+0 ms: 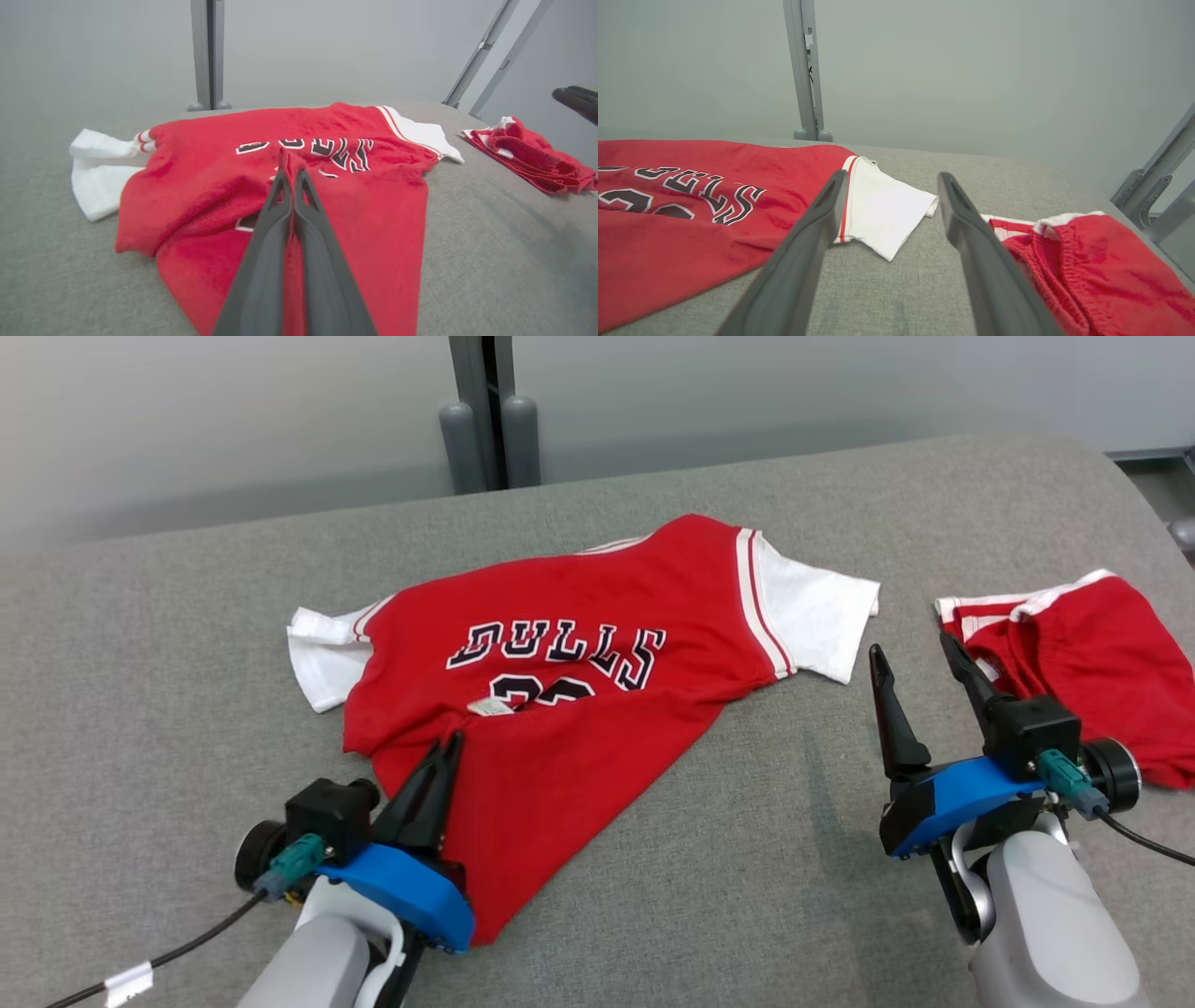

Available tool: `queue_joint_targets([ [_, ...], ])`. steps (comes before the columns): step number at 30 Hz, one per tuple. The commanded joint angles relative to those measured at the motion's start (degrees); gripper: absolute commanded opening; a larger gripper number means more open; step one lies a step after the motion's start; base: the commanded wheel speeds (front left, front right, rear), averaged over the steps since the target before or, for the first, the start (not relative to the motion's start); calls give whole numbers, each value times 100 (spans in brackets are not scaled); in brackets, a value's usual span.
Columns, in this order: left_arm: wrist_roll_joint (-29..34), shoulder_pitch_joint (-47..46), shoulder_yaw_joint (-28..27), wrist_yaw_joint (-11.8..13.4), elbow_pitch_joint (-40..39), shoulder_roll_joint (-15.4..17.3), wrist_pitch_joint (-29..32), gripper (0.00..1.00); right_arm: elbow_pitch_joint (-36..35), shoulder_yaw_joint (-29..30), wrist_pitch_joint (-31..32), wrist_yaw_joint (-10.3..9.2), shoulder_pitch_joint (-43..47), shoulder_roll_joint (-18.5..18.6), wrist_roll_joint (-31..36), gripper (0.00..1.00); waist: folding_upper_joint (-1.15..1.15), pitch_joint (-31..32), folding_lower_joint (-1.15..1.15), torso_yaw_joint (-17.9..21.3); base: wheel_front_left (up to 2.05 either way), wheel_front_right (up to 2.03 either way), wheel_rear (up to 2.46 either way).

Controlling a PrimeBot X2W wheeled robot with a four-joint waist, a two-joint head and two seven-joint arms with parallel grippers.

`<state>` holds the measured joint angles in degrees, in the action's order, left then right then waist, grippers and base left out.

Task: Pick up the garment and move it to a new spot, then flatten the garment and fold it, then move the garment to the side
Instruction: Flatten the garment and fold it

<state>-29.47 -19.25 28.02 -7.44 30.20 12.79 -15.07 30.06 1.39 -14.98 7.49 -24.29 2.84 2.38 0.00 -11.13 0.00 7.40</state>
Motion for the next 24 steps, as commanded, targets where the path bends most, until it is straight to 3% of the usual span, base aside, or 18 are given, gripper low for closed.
queue_joint_targets([
  [1, 202, 71, 25, -8, -270, 6, -14, 0, 5, 47, -30, 1, 97, 11, 2, 100, 0, 77, 0, -14, 0, 0, 0],
  [6, 598, 217, 515, -8, -1023, -136, -14, 0, 91, 150, -30, 1, 218, 15, 38, 100, 0, 316, 0, -66, 0, 0, 0],
  [10, 631, 383, 1470, -7, -1404, -71, -13, 0, 161, 143, -30, 1, 309, 12, 7, 100, 0, 477, 0, -74, 0, 0, 0],
  [11, 612, 387, 1722, -7, -1425, -30, -13, 6, 170, 137, -30, 1, 318, 12, 0, 100, 0, 501, 0, -74, 0, 0, 0],
  [12, 533, 406, 1930, -5, -1397, -6, -13, 28, 186, 139, -29, 1, 327, 13, -9, 100, 0, 527, 0, -73, 0, 0, 0],
  [13, 449, 440, 2155, -4, -1322, 30, -13, 95, 201, 136, -30, 1, 339, 11, -16, 100, 0, 544, 0, -71, 0, 0, 0],
  [14, 382, 455, 2318, -4, -1218, 81, -13, 100, 210, 144, -30, 1, 349, 13, -16, 100, 0, 554, 0, -74, 0, 0, 0],
  [24, 22, 530, 2203, -1, -1178, 321, -14, 100, 233, 197, -30, 1, 384, 12, -53, 100, 0, 552, 0, -245, 0, 0, 0],
])
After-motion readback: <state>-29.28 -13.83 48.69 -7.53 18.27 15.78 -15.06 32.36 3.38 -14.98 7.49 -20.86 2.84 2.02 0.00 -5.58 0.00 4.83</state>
